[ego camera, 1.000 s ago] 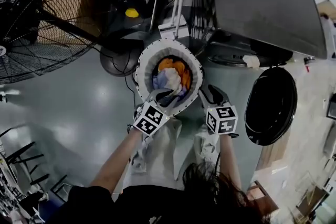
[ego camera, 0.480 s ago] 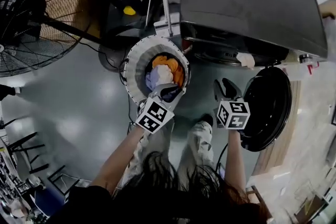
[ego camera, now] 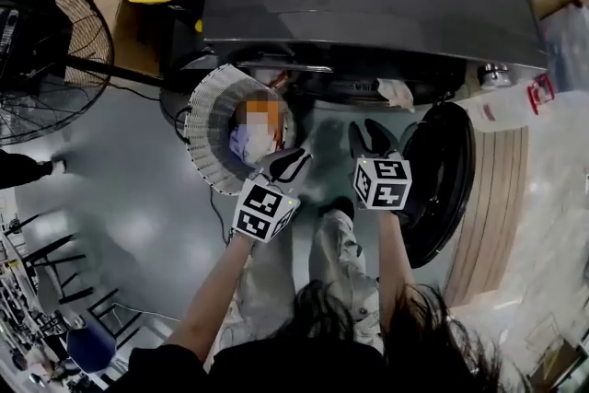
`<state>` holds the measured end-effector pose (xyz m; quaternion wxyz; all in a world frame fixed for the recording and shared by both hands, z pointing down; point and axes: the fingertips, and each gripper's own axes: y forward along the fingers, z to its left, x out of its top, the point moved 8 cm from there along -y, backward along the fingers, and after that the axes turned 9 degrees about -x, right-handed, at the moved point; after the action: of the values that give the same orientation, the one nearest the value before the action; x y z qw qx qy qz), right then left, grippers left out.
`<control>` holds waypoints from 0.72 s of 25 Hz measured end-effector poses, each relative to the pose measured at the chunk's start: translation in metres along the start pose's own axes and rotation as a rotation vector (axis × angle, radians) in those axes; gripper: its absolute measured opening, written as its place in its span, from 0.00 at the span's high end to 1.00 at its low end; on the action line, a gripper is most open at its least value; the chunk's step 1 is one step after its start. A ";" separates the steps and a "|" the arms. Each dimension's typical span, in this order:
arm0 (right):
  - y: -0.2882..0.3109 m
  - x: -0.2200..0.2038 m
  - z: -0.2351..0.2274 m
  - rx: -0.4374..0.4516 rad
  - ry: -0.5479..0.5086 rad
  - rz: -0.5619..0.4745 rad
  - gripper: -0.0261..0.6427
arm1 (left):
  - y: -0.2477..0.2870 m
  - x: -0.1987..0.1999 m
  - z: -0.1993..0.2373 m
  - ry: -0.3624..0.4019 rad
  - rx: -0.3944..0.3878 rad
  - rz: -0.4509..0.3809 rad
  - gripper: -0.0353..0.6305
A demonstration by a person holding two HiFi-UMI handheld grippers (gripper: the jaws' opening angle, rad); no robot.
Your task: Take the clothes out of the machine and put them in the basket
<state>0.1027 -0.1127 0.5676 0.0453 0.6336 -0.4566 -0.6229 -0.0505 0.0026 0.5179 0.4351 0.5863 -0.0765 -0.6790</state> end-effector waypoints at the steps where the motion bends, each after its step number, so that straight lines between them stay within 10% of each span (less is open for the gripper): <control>1: 0.002 0.000 -0.006 -0.007 0.012 -0.006 0.76 | 0.005 0.002 -0.004 0.012 -0.003 0.008 0.87; 18: 0.055 -0.029 -0.070 -0.206 -0.029 -0.021 0.71 | 0.065 0.006 0.014 0.238 -0.128 0.130 0.87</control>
<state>0.1373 -0.1620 0.6389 0.0971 0.6211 -0.3839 -0.6763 -0.0300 -0.0472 0.5575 0.5207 0.6274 -0.0185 -0.5786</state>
